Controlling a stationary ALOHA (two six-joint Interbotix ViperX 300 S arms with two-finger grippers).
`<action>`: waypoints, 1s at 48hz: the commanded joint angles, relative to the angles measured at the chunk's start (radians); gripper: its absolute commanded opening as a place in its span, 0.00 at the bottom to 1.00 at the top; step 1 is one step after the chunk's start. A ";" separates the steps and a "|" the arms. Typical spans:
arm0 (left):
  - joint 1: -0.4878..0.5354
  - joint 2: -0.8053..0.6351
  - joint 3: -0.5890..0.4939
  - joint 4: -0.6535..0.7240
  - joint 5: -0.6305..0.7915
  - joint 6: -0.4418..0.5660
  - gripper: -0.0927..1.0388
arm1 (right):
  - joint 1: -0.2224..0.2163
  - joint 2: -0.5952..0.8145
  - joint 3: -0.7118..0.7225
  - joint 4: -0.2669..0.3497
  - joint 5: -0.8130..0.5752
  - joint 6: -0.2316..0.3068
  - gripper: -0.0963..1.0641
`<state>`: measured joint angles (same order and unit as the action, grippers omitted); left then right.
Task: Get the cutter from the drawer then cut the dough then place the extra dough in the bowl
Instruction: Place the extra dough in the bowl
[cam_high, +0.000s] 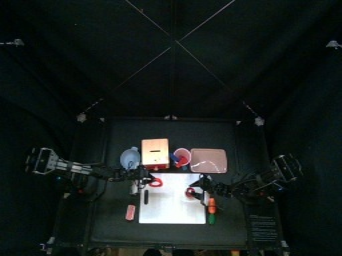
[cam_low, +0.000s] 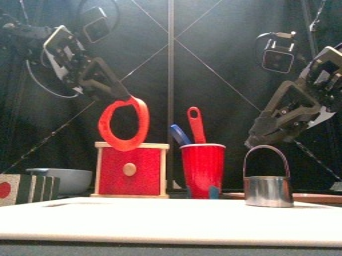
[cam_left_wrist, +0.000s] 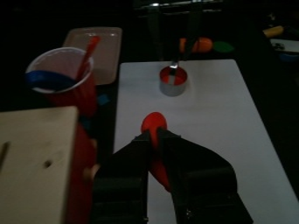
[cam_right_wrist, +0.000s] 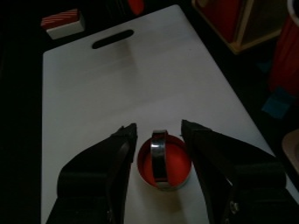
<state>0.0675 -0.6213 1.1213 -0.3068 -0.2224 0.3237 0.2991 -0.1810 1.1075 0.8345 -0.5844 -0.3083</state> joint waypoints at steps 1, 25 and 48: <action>0.077 -0.164 0.060 0.009 -0.006 0.008 0.57 | -0.014 -0.025 -0.014 -0.002 0.003 0.002 0.79; 0.394 -0.253 0.204 0.060 0.163 0.002 0.61 | -0.020 -0.018 -0.031 -0.008 0.031 0.002 0.79; 0.405 -0.150 0.209 0.172 0.130 0.008 0.84 | -0.020 -0.011 -0.034 -0.008 0.049 0.000 0.79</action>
<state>0.4740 -0.7747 1.3407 -0.1779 -0.0690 0.3313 0.2823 -0.1795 1.0907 0.8299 -0.5354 -0.3068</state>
